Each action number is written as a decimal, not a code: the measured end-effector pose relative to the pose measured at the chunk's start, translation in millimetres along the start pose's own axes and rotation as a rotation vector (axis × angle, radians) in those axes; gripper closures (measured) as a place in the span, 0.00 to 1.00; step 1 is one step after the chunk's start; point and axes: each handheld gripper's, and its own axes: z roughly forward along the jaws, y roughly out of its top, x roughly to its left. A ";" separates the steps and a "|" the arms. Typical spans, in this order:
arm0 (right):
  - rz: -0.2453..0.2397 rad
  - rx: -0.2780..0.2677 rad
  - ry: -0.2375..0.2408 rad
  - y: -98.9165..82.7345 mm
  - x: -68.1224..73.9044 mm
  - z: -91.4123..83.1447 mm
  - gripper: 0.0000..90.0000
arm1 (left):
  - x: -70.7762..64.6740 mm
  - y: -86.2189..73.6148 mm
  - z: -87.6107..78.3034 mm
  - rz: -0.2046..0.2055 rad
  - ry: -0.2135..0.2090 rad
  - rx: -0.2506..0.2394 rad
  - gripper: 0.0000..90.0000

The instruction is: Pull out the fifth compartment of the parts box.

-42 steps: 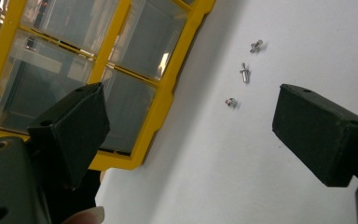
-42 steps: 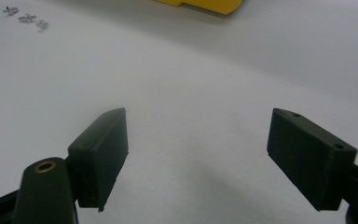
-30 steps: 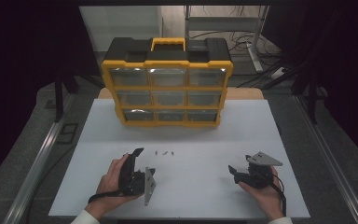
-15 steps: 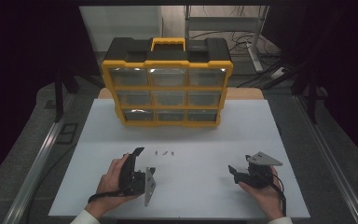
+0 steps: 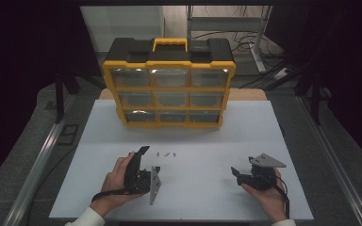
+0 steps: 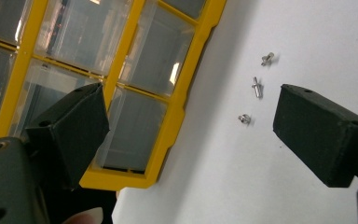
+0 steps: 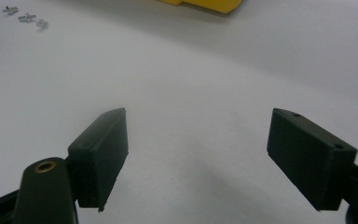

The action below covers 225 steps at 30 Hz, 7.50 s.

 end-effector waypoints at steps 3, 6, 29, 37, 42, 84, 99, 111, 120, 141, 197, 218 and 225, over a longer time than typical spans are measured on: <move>0.003 -0.002 0.001 -0.2 -0.2 -0.6 0.23 | 0.5 0.6 1.4 0.000 -0.001 0.000 0.12; 0.003 -0.001 0.001 -0.4 -0.1 -0.9 0.23 | 1.5 1.2 3.5 -0.005 -0.003 -0.003 0.12; 0.004 -0.002 0.003 -0.4 0.1 -0.8 0.23 | 10.2 6.6 15.5 -0.019 0.011 -0.009 0.12; 0.005 0.000 0.002 -0.4 -0.1 -0.4 0.23 | 13.2 8.2 19.1 -0.024 0.015 -0.009 0.12; 0.005 0.001 0.002 -0.4 -0.2 -0.1 0.23 | 14.2 9.4 20.9 -0.026 0.015 -0.006 0.12; -0.003 -0.002 0.013 -0.3 0.2 0.4 0.23 | 33.4 11.7 40.8 -0.050 0.037 0.021 0.12; -0.006 -0.004 0.020 -0.2 0.4 0.4 0.23 | 42.5 17.0 48.4 -0.052 0.038 0.027 0.12; -0.007 -0.002 0.018 -0.2 0.4 0.6 0.23 | 44.6 18.7 54.9 -0.044 0.042 0.038 0.12; -0.005 -0.001 0.016 -0.2 0.1 0.9 0.23 | 46.3 18.8 60.6 -0.053 0.046 0.039 0.13; -0.004 0.000 0.015 -0.3 -0.4 1.0 0.23 | 51.5 24.1 67.1 -0.036 0.051 0.050 0.13; -0.006 0.003 0.013 -0.4 -0.9 1.3 0.23 | 75.5 33.8 78.4 -0.045 0.079 0.048 0.12; -0.012 0.005 0.011 -0.5 -0.6 1.7 0.23 | 83.0 39.0 88.3 -0.034 0.098 0.065 0.13; -0.011 0.005 0.011 -0.4 -0.9 1.8 0.23 | 84.0 39.9 92.2 -0.036 0.096 0.066 0.13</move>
